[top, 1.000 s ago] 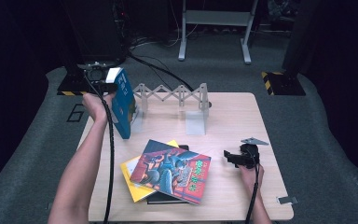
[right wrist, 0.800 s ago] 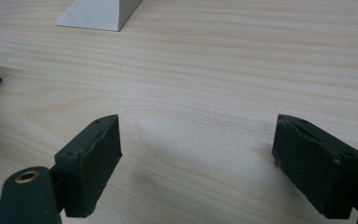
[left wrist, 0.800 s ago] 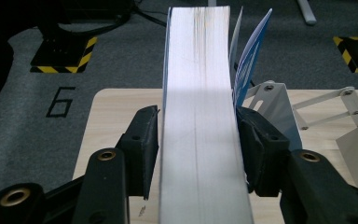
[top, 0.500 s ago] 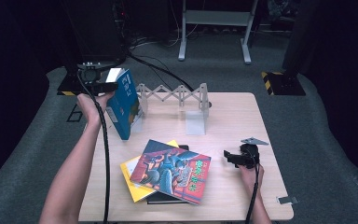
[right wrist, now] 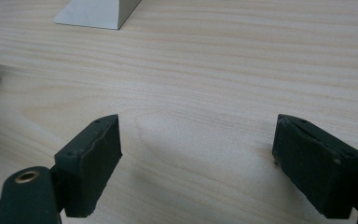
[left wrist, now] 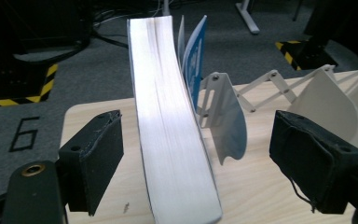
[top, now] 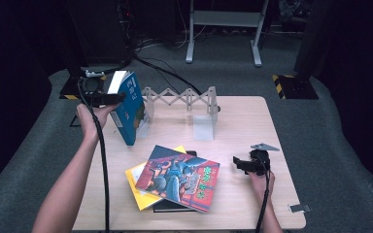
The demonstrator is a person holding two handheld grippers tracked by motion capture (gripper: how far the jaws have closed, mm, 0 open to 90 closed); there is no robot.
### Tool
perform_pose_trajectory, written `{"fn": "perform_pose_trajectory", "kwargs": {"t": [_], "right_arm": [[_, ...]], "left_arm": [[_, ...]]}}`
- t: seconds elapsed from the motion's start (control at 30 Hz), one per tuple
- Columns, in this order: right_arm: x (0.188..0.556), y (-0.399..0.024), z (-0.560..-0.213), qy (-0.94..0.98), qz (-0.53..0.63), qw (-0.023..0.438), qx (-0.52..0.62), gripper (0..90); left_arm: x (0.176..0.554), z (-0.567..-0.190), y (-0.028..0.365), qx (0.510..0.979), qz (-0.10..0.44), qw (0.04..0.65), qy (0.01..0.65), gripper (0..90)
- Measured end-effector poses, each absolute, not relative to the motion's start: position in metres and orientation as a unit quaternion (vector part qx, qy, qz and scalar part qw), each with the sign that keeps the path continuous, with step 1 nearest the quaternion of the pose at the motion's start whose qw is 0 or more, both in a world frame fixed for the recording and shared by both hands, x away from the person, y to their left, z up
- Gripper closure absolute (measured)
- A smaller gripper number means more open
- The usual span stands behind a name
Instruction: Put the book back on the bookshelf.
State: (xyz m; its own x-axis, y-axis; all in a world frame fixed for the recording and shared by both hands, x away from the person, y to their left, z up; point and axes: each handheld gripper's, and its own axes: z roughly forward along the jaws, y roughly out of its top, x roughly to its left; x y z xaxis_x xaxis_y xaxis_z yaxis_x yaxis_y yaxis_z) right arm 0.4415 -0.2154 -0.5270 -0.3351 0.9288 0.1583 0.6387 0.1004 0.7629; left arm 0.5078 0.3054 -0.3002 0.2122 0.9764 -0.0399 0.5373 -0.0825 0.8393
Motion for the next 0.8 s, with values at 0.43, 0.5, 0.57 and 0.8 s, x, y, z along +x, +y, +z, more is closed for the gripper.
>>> {"fn": "perform_pose_trajectory", "kwargs": {"t": [0.43, 0.5, 0.57, 0.8], "right_arm": [[0.441, -0.215, -0.527, 0.719, 0.389, 0.187, 0.545, 14.9], [0.441, -0.215, -0.527, 0.720, 0.388, 0.188, 0.543, 14.9], [0.441, -0.214, -0.527, 0.721, 0.386, 0.190, 0.543, 15.0], [0.441, -0.212, -0.527, 0.725, 0.381, 0.193, 0.541, 14.9]], "left_arm": [[0.481, -0.308, 0.306, 0.699, 0.270, 0.399, 0.529, 10.9], [0.476, -0.310, 0.307, 0.702, 0.268, 0.399, 0.525, 10.2], [0.472, -0.314, 0.307, 0.701, 0.265, 0.403, 0.525, 8.8], [0.451, -0.334, 0.309, 0.707, 0.256, 0.409, 0.516, 6.7]]}}
